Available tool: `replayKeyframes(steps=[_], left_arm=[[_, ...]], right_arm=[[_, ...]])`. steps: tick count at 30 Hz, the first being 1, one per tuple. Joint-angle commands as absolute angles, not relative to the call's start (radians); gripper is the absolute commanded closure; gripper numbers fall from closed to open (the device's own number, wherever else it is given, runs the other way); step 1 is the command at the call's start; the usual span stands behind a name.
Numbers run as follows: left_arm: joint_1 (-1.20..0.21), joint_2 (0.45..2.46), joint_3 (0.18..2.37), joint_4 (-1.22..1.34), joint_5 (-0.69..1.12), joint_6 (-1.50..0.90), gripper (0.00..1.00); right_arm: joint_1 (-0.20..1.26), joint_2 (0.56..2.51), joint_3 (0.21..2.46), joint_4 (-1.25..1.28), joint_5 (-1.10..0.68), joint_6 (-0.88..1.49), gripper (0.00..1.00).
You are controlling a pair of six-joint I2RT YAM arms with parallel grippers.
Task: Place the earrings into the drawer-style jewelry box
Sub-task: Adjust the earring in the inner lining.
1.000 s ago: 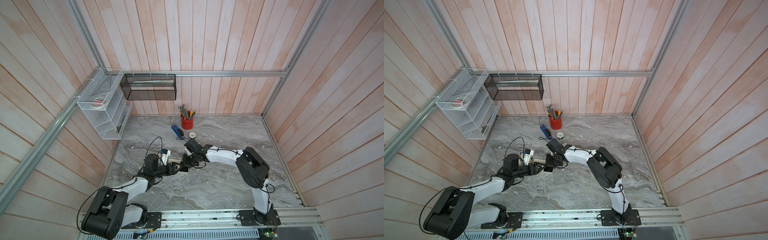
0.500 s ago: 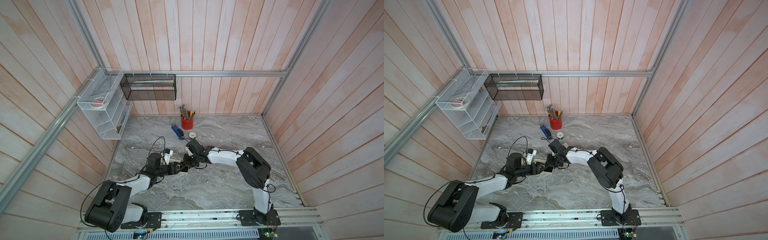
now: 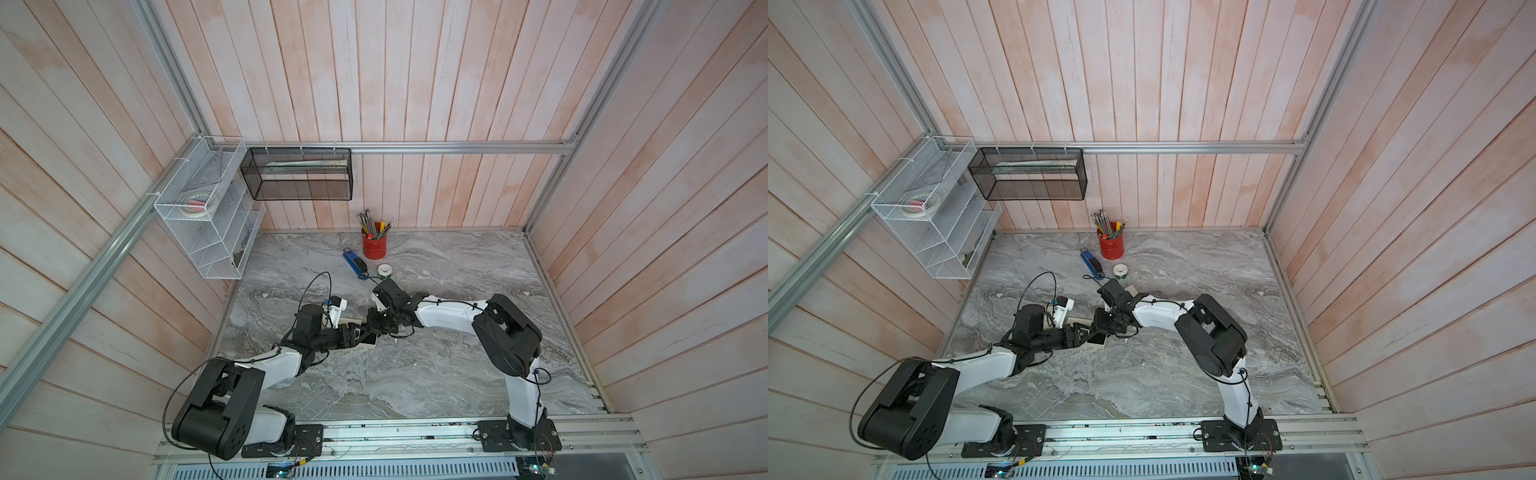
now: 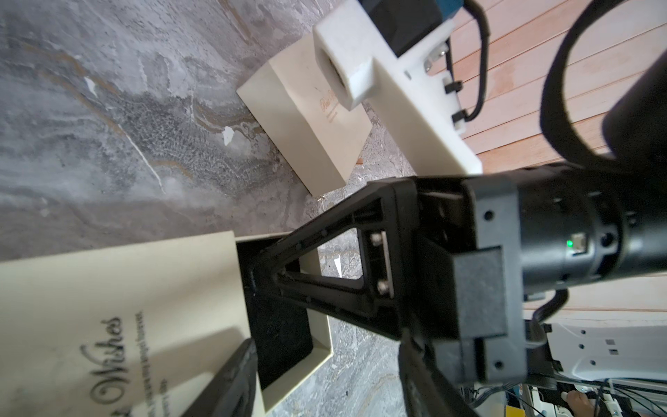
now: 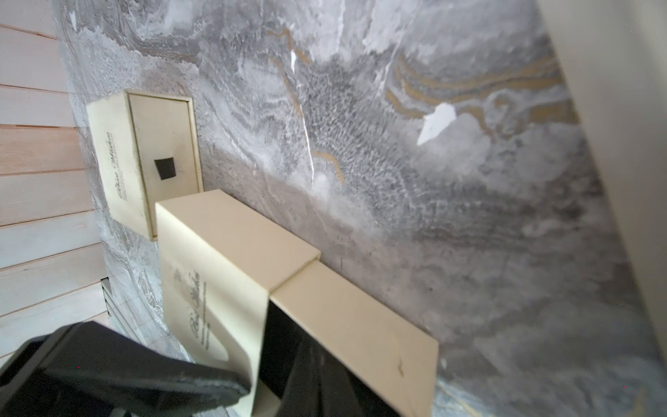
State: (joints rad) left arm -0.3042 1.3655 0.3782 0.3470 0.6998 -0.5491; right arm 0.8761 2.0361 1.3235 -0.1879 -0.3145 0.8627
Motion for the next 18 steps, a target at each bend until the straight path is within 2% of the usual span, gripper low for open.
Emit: replayKeyframes(steps=[1, 12, 18], left_arm=[[-0.308, 1.385, 0.392, 0.304, 0.667, -0.525, 0.36], [-0.308, 1.387, 0.396, 0.296, 0.669, -0.519, 0.36], [-0.308, 1.393, 0.394, 0.298, 0.669, -0.518, 0.37]], right_arm=[[0.873, 2.025, 1.328, -0.247, -0.270, 0.850, 1.00], [0.873, 1.981, 1.338, -0.255, -0.249, 0.845, 0.86], [0.873, 1.959, 1.339, -0.256, -0.235, 0.841, 0.83]])
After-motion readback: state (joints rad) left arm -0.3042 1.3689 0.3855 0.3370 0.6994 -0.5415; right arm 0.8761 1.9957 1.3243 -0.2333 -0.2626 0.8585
